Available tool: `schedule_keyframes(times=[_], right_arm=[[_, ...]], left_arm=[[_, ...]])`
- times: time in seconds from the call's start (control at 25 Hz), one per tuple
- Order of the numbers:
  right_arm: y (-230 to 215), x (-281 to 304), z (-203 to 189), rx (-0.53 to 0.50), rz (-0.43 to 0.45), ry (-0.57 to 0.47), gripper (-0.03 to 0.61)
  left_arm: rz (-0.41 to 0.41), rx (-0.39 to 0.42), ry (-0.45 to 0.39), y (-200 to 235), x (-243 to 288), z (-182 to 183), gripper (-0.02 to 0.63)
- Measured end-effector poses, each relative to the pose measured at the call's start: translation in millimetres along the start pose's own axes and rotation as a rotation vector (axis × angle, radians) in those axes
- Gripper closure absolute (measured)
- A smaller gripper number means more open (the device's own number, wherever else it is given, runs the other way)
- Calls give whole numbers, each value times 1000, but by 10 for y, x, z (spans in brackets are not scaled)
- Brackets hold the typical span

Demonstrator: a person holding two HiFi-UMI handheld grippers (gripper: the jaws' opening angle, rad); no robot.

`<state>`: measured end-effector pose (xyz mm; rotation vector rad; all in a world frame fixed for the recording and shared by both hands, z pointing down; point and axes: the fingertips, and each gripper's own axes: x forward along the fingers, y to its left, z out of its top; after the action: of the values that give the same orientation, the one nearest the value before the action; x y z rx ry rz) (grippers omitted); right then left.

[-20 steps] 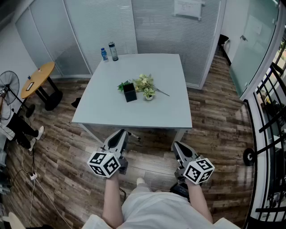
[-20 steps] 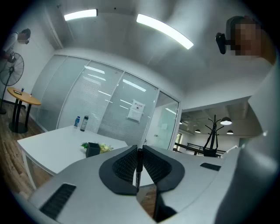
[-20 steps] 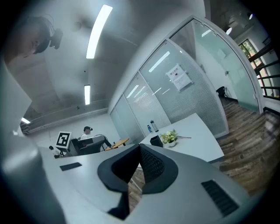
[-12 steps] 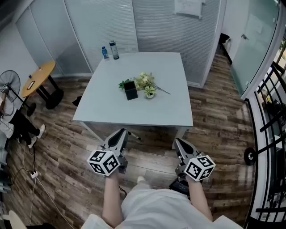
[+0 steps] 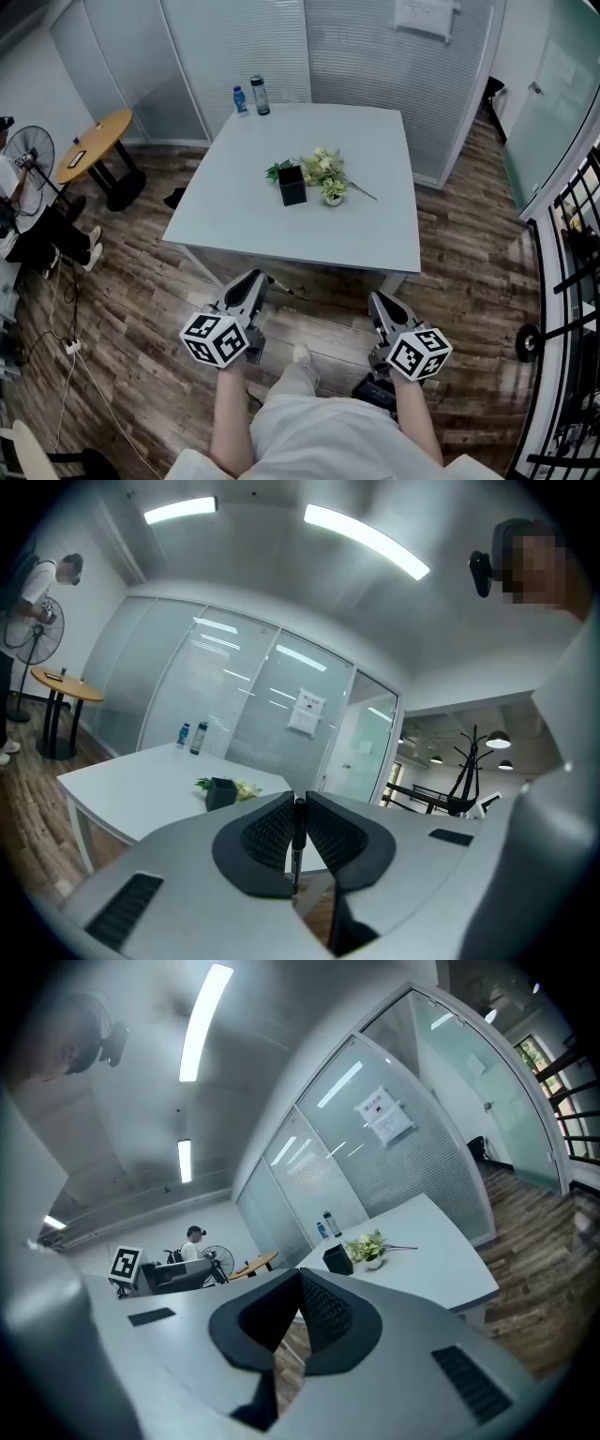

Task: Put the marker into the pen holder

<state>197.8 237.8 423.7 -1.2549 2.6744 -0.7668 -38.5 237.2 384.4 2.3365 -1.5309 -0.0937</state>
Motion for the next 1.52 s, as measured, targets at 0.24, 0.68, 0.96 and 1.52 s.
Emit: schedule_keyframes(times=[0.24, 0.68, 0.96, 1.52], right_arm=[[-212, 684, 5, 13, -14, 24, 561], [-933, 2558, 477, 22, -122, 90, 563], [-1239, 3265, 672, 22, -197, 114, 561], [-1303, 3673, 947, 10, -207, 74, 561]], left_arm=[[16, 0, -15, 517, 430, 122, 571], [-56, -48, 35, 1835, 2125, 687, 571], [-116, -75, 63, 2441, 2887, 900, 571], [-187, -80, 82, 2613, 3412, 990, 571]])
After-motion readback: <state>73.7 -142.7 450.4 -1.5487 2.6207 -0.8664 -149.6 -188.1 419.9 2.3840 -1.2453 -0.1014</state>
